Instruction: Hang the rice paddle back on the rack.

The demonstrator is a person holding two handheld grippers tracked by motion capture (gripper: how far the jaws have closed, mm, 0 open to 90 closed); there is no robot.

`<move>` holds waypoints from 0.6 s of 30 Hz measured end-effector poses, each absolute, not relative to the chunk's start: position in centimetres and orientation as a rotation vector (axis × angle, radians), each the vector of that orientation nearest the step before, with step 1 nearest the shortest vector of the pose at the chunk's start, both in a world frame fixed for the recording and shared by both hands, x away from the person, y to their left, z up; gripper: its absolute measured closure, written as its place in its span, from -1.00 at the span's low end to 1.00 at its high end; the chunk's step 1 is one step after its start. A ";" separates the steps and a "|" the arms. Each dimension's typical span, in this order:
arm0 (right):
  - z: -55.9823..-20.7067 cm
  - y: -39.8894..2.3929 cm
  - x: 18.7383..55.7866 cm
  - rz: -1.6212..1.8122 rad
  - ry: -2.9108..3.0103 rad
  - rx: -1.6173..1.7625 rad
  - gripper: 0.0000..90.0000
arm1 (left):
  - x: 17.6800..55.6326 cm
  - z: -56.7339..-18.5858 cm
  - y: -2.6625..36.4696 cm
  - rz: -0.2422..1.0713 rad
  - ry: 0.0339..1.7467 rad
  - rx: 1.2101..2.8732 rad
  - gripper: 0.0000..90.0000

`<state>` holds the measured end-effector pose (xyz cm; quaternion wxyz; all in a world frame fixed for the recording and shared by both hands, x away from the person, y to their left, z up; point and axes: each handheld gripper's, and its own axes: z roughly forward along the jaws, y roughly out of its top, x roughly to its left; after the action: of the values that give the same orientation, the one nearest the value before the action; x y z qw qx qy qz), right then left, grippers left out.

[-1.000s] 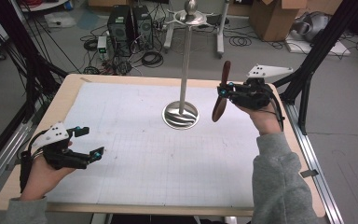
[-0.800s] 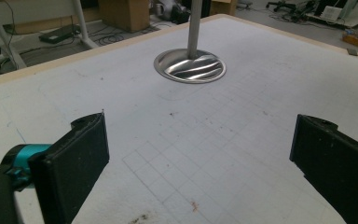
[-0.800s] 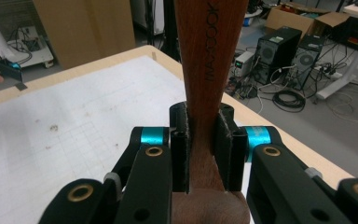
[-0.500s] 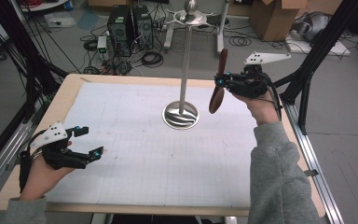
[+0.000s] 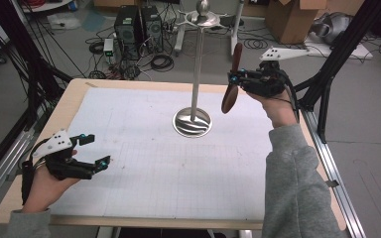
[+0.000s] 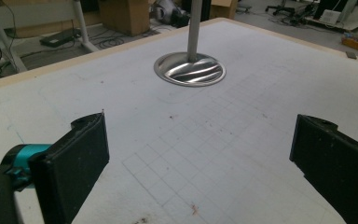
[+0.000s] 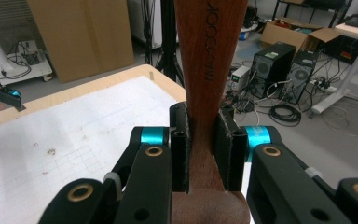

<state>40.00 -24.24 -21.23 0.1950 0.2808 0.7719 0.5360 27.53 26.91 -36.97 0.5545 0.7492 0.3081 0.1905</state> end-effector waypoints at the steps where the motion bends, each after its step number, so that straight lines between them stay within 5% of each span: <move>1: -21.2 -24.2 40.1 1.503 2.162 0.782 0.72 | 27.5 -37.0 26.9 0.445 0.730 1.771 -0.89; 18: -20.7 -23.3 41.7 1.466 2.152 0.735 0.72 | 27.6 -37.1 27.0 0.433 0.734 1.781 -0.89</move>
<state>41.70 -23.25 -20.69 0.2162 0.2652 0.7765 0.5292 27.61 26.99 -37.07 0.5510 0.7527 0.3102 0.1831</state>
